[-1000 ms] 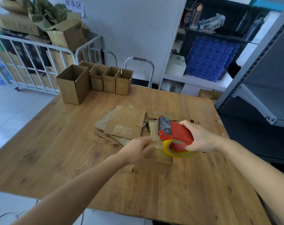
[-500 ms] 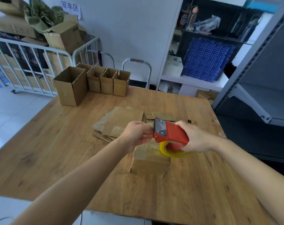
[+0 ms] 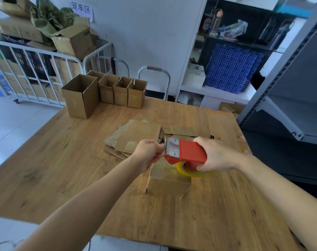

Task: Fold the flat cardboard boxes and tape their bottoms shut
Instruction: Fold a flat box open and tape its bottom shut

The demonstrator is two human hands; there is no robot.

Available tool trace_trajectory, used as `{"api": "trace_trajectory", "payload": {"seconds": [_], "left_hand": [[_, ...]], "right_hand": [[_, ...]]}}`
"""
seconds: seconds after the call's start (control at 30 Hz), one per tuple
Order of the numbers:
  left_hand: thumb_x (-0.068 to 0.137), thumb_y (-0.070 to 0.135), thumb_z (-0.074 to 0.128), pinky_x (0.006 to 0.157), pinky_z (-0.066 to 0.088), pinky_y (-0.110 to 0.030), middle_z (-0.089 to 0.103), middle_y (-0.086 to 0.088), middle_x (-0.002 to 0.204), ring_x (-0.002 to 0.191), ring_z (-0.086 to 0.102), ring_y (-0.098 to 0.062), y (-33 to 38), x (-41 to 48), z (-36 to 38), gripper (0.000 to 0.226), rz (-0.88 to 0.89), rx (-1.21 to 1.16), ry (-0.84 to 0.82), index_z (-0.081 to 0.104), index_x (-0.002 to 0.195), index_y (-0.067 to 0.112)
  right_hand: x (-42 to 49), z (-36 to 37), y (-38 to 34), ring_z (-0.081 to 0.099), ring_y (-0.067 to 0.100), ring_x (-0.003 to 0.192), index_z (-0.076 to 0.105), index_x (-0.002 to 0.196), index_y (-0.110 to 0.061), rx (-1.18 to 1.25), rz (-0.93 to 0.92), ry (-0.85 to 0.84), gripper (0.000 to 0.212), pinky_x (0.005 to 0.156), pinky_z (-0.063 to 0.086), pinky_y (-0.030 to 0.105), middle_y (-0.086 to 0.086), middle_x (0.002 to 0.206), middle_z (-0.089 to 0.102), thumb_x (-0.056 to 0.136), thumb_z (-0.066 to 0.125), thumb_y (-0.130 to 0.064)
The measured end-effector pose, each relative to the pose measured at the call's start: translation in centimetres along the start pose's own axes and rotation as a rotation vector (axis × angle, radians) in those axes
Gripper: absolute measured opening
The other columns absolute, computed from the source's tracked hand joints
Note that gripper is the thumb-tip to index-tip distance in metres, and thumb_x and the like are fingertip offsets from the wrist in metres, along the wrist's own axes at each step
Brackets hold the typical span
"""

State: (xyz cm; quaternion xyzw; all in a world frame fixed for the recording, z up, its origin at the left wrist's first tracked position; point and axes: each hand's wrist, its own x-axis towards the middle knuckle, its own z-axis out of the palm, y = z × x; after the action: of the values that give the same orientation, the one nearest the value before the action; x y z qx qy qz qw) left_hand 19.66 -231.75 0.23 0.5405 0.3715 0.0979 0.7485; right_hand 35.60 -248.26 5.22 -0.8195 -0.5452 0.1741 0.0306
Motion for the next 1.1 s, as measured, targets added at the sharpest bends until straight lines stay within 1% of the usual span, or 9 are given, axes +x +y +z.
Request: {"api": "trace_trajectory", "payload": {"seconds": [0.17,0.37,0.53,0.6,0.7,0.8,0.87,0.93,1.1], "left_hand": [[0.091,0.001,0.060,0.054,0.038,-0.024,0.050,-0.007,0.068,0.057,0.042,-0.013,0.3,0.2,-1.5,0.020,-0.017,0.000,-0.001,0.055,0.072,0.006],[0.090,0.004,0.063,0.054,0.039,-0.024,0.049,-0.007,0.071,0.058,0.042,-0.013,0.7,0.3,-4.4,0.015,0.035,0.081,0.042,0.057,0.076,0.005],[0.092,0.003,0.059,0.054,0.033,-0.025,0.044,-0.005,0.065,0.056,0.037,-0.013,-0.8,0.6,-4.3,0.022,-0.008,-0.005,0.067,0.056,0.070,0.006],[0.093,0.003,0.058,0.054,0.032,-0.025,0.044,-0.004,0.065,0.055,0.036,-0.012,-1.6,1.1,-4.0,0.022,-0.020,-0.036,0.079,0.054,0.071,0.008],[0.093,0.004,0.057,0.052,0.033,-0.022,0.046,-0.004,0.066,0.053,0.037,-0.010,-2.9,1.5,-4.0,0.018,-0.073,-0.064,0.091,0.055,0.076,0.008],[0.094,0.005,0.056,0.051,0.031,-0.021,0.046,-0.004,0.066,0.055,0.037,-0.010,-4.3,1.9,-4.3,0.018,-0.131,-0.093,0.092,0.060,0.077,0.007],[0.094,0.006,0.055,0.050,0.030,-0.020,0.046,-0.004,0.065,0.054,0.036,-0.010,-4.9,2.2,-4.2,0.014,-0.154,-0.105,0.085,0.063,0.083,0.005],[0.094,0.005,0.054,0.048,0.031,-0.019,0.046,-0.002,0.064,0.051,0.035,-0.009,-5.3,2.7,-4.2,0.012,-0.168,-0.104,0.089,0.064,0.086,0.004],[0.094,0.006,0.055,0.048,0.032,-0.020,0.045,-0.001,0.063,0.053,0.036,-0.009,-6.0,3.7,-3.7,0.012,-0.161,-0.115,0.062,0.061,0.083,0.006]], "right_hand": [[0.0,0.3,-0.1,0.053,0.008,0.098,0.040,0.126,-0.032,0.035,0.013,0.020,0.078,0.082,0.054,0.033,-0.016,0.110,0.050,0.063,0.079,-0.055],[0.6,0.1,-1.2,0.054,0.008,0.096,0.041,0.126,-0.029,0.036,0.007,0.012,0.077,0.080,0.053,0.032,-0.013,0.109,0.051,0.063,0.081,-0.050],[1.0,-0.1,-1.6,0.054,0.008,0.097,0.043,0.129,-0.030,0.055,0.003,-0.003,0.075,0.082,0.052,0.030,-0.012,0.111,0.053,0.067,0.082,-0.044],[1.3,-0.4,-1.6,0.055,0.008,0.095,0.045,0.125,-0.033,0.074,0.005,-0.017,0.069,0.081,0.051,0.028,-0.013,0.108,0.055,0.067,0.082,-0.041],[2.3,-1.1,-2.2,0.058,0.009,0.088,0.049,0.109,-0.039,0.028,-0.032,-0.090,0.056,0.078,0.054,0.036,-0.013,0.099,0.058,0.063,0.080,-0.043],[3.3,-1.7,-3.0,0.060,0.012,0.081,0.050,0.099,-0.037,-0.042,-0.048,-0.169,0.047,0.073,0.056,0.040,-0.010,0.092,0.060,0.062,0.078,-0.043],[3.9,-2.2,-3.5,0.061,0.014,0.079,0.049,0.095,-0.036,-0.077,-0.032,-0.219,0.044,0.070,0.058,0.041,-0.008,0.090,0.060,0.062,0.078,-0.044],[4.4,-2.6,-4.0,0.061,0.016,0.077,0.050,0.093,-0.035,-0.118,-0.010,-0.259,0.043,0.068,0.058,0.040,-0.007,0.089,0.059,0.062,0.077,-0.045],[5.0,-3.3,-4.7,0.060,0.017,0.072,0.053,0.091,-0.028,-0.170,0.050,-0.316,0.038,0.059,0.050,0.032,-0.003,0.086,0.059,0.066,0.078,-0.041]]}}
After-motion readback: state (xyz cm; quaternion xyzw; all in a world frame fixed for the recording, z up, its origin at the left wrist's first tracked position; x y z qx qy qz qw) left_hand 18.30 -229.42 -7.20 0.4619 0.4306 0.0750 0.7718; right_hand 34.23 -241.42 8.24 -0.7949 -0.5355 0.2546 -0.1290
